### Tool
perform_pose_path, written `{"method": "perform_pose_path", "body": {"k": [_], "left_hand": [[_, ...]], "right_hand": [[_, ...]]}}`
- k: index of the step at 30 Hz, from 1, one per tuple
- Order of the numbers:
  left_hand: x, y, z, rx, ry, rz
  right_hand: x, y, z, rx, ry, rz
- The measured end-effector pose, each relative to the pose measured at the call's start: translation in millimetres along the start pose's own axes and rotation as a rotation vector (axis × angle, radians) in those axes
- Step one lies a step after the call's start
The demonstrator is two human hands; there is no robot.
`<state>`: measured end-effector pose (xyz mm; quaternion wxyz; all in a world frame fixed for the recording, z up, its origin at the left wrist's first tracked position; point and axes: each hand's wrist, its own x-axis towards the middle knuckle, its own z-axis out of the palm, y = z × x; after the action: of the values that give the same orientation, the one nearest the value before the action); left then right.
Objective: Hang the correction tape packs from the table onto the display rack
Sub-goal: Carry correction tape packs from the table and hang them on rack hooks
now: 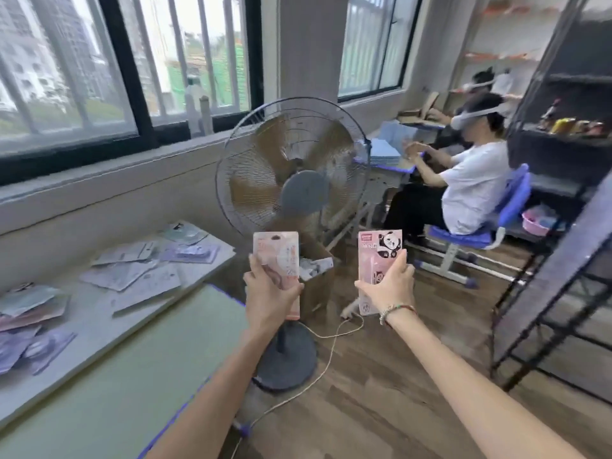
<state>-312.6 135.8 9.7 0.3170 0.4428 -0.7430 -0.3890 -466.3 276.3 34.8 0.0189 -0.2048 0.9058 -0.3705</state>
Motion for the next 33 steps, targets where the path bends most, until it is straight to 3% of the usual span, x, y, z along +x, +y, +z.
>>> {"method": "perform_pose_path", "body": {"k": [9, 17, 33], "left_hand": [[-93.1, 143.4, 178.3, -0.072, -0.317, 0.243], [-221.5, 258.0, 330.1, -0.137, -0.545, 0.388], [-396.7, 403.8, 557.1, -0.128, -0.842, 0.532]], "right_hand": [[0.4, 172.6, -186.7, -0.061, 0.319, 0.287], [-19.9, 331.0, -339.9, -0.099, 0.495, 0.481], [-41.7, 535.5, -527.8, -0.131, 0.731, 0.785]]}}
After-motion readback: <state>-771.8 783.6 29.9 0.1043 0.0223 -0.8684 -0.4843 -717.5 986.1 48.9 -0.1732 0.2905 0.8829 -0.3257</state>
